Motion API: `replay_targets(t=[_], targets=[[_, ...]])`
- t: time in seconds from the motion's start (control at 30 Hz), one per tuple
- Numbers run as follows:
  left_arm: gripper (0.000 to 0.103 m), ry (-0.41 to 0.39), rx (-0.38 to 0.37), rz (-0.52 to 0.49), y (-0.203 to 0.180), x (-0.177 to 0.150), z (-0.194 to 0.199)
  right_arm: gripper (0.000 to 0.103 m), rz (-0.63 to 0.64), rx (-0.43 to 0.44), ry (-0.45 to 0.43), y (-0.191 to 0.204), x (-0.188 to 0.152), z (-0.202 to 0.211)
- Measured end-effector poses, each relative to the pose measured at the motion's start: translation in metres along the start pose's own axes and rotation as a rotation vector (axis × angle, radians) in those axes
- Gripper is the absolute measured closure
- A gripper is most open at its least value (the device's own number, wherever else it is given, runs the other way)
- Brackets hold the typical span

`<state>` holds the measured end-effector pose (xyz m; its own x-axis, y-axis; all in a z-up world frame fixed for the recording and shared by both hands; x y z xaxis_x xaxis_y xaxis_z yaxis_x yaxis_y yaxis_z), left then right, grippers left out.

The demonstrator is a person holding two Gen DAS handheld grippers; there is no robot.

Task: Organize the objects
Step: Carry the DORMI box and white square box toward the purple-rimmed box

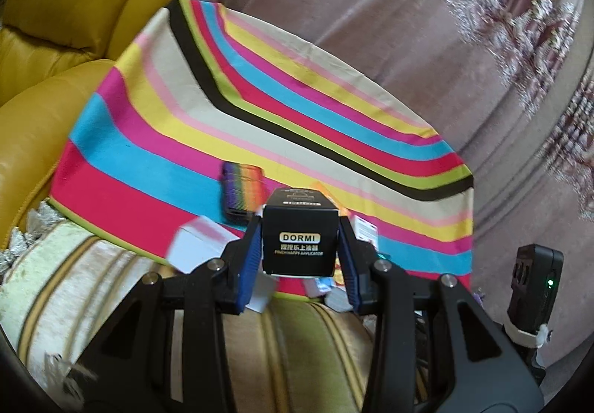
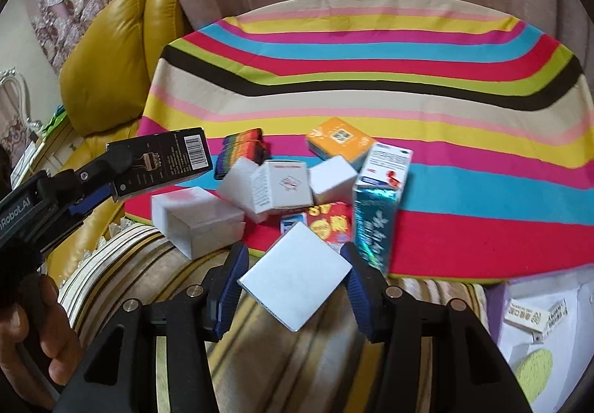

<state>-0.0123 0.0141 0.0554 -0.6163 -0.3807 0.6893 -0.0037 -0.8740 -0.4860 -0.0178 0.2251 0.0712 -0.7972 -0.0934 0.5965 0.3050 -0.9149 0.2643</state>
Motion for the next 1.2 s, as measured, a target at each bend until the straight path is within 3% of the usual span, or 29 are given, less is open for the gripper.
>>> replay_targets(t=[0.47, 0.9, 1.2], targets=[[0.060, 0.111, -0.140, -0.120, -0.069, -0.026, -0.021, 0.051, -0.146, -0.075, -0.035, -0.052, -0.021, 0.035], [0.060, 0.221, -0.239, -0.192, -0.126, -0.052, -0.050, 0.051, -0.298, -0.210, -0.064, -0.124, -0.052, 0.075], [0.060, 0.291, -0.301, -0.265, -0.172, -0.073, -0.069, 0.051, -0.384, -0.290, -0.038, -0.166, -0.083, 0.092]])
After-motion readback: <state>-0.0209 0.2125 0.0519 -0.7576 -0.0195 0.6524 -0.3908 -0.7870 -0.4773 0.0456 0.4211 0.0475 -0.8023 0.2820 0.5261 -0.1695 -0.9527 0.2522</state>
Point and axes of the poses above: each gripper's, at about its wrist camera, not at the fingertips, and z roughly against the way its jaws point, y to its left, x to its top, the point moved 1 cm from there along -z, roughly the way its jaws point, and after that the axes turned 1 degree about -z, right-handed, at the moved point
